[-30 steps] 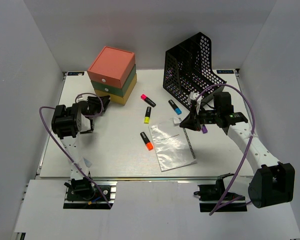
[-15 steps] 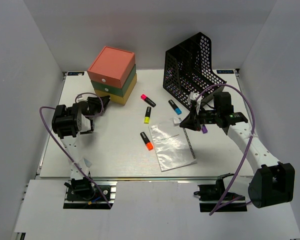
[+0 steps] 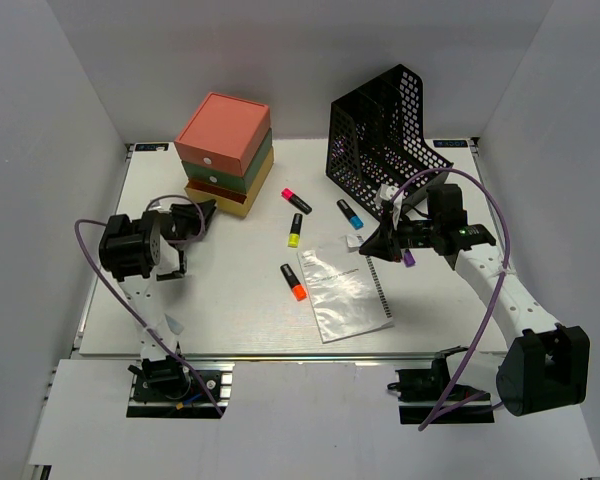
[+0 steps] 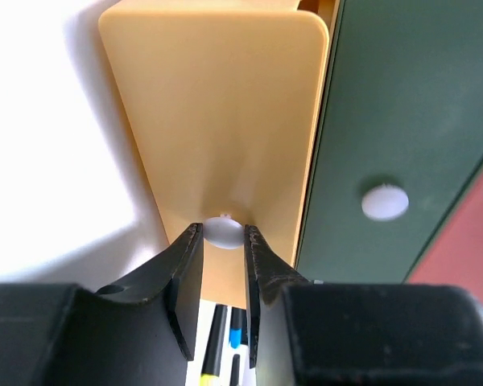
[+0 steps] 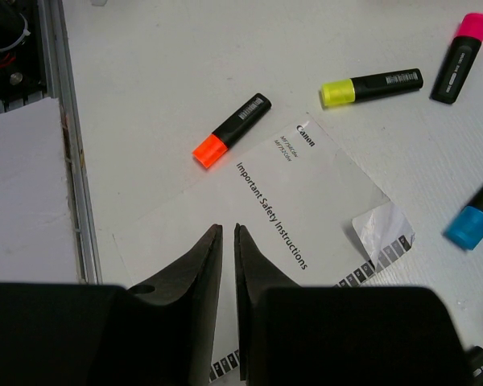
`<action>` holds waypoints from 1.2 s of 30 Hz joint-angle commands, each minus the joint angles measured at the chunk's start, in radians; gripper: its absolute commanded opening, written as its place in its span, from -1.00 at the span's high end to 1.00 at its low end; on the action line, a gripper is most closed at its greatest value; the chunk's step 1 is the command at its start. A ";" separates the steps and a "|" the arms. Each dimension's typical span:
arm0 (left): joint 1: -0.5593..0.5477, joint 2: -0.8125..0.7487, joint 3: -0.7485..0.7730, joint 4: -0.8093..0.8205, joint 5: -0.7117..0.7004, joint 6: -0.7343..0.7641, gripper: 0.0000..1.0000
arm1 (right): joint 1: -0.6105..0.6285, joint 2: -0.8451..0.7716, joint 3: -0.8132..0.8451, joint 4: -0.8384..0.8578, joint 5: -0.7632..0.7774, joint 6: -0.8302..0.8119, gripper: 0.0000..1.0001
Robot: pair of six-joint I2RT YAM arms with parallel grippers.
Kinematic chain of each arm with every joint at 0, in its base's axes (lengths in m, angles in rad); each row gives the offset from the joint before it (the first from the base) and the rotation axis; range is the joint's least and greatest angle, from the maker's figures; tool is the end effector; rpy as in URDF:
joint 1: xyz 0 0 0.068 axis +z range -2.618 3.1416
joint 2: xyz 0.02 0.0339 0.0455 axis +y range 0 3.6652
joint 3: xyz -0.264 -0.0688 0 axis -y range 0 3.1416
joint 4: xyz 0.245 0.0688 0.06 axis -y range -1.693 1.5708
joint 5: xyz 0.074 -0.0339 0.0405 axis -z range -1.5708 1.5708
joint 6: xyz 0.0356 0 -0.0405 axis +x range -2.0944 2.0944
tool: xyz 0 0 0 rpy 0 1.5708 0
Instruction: Organize the desk
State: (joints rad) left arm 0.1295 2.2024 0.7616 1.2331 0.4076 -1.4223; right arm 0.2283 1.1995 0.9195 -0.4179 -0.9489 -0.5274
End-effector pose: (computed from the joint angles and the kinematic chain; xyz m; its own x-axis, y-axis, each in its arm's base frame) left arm 0.3702 0.0340 0.0694 -0.2934 -0.9538 -0.0639 -0.1629 0.1158 -0.9798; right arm 0.2358 0.0845 0.2886 -0.1692 -0.3403 -0.9249 -0.9531 0.2954 0.0657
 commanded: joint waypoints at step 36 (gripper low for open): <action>0.051 -0.731 -0.053 -1.079 0.046 0.526 1.00 | -0.006 0.003 0.027 0.007 0.071 0.006 0.73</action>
State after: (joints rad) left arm 0.1936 1.5482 0.6132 0.4370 0.4324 -1.0531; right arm 0.2283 1.1995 0.9195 -0.4206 -0.8989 -0.5312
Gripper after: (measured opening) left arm 0.049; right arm 0.148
